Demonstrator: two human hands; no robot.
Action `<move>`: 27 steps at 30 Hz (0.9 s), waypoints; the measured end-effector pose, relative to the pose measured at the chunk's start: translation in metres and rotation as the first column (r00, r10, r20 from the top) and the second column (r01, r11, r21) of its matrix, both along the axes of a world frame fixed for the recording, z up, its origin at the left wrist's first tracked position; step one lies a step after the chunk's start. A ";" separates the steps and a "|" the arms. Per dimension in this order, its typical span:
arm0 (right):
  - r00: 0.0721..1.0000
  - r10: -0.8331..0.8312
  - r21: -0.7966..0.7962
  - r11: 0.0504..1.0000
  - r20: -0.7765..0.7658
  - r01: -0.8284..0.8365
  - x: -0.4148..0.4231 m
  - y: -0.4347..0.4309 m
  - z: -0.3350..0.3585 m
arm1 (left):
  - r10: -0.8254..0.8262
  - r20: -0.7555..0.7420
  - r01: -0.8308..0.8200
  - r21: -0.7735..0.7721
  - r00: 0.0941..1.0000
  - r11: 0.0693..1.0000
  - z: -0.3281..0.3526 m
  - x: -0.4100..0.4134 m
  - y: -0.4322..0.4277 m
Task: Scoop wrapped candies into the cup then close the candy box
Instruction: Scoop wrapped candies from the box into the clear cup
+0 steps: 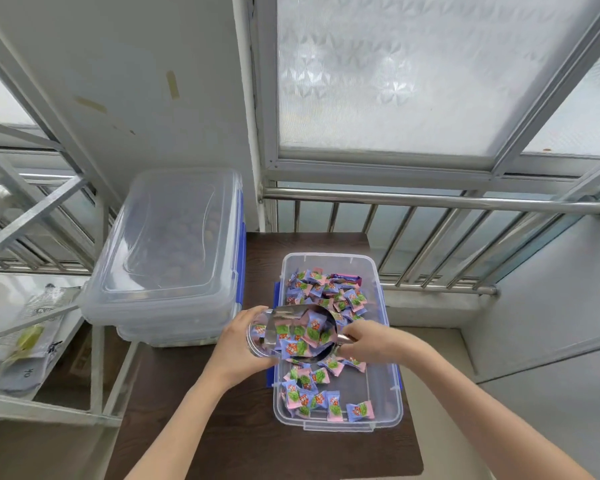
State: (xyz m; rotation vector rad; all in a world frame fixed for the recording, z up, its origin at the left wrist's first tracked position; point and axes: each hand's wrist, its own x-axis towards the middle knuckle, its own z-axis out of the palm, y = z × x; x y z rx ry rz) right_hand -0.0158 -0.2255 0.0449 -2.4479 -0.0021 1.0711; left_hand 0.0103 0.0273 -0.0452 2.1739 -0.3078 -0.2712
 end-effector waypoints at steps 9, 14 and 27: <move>0.927 0.374 -0.450 0.835 0.042 -0.316 0.022 0.057 0.072 | 0.010 -0.045 -0.012 -0.058 0.999 0.998 0.005 -0.007 0.007; 0.910 0.405 -0.516 0.800 0.088 -0.306 0.018 0.067 0.093 | 0.021 -0.082 -0.030 -0.120 0.996 0.992 0.003 -0.006 0.010; 0.932 0.166 -0.330 0.942 0.321 -0.054 -0.009 0.013 0.077 | 0.062 -0.100 -0.075 -0.132 0.993 0.988 0.002 -0.007 0.011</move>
